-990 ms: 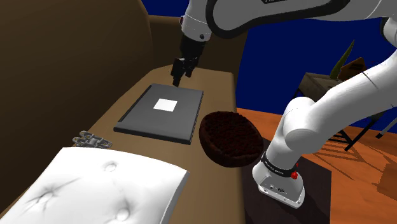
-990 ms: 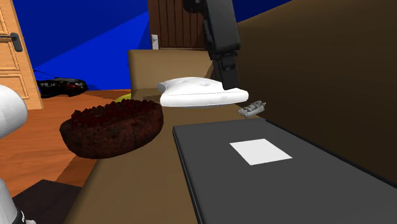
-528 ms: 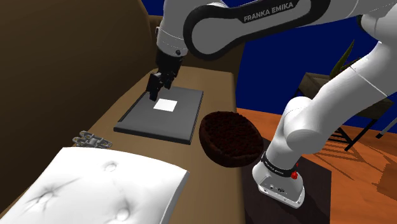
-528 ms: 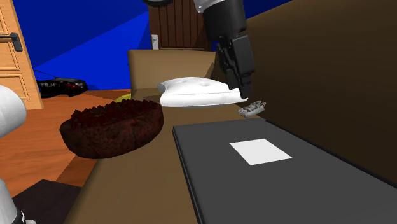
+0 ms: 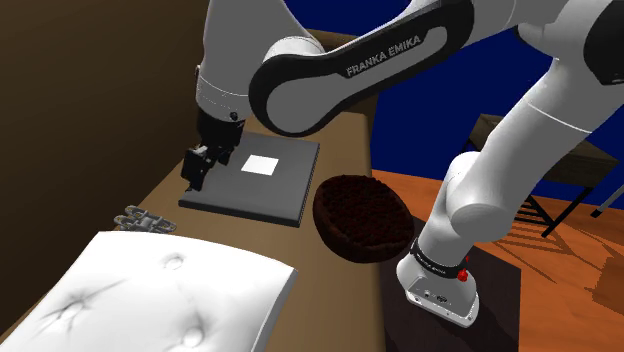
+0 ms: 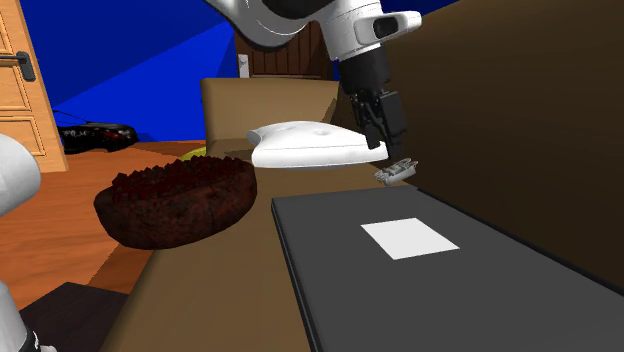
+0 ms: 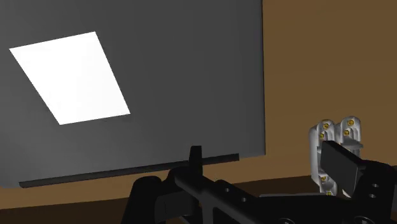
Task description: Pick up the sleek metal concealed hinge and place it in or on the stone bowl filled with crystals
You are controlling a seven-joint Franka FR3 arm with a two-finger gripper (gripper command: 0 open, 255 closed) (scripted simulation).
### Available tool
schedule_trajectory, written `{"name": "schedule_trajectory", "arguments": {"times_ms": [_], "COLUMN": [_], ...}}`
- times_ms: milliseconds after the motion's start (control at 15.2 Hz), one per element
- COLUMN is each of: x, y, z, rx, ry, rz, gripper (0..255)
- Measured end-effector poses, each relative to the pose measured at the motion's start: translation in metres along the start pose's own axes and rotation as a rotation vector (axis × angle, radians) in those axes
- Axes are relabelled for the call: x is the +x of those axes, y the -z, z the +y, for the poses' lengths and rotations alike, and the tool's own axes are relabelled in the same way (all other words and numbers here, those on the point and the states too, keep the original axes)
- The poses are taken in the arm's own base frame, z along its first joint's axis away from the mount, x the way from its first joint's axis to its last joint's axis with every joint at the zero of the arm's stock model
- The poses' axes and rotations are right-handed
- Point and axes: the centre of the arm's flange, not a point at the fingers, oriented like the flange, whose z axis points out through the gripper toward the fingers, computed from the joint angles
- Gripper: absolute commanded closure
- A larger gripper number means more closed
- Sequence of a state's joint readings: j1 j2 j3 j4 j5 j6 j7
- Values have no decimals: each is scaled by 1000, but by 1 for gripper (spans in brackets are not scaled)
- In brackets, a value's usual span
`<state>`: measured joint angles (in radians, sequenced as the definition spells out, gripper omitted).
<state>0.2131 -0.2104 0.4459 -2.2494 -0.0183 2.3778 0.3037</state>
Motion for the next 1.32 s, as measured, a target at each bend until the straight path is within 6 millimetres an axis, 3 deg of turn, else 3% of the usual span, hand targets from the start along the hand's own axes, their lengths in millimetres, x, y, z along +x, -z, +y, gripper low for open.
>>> {"name": "schedule_trajectory", "arguments": {"times_ms": [594, 1122, 1320], "x": [32, 45, 45], "y": [-46, -83, -86], "z": [-96, -101, -102], "rx": [23, 24, 25], "ry": [85, 87, 86], "rz": [52, 71, 76], "gripper": [0, 0, 0]}}
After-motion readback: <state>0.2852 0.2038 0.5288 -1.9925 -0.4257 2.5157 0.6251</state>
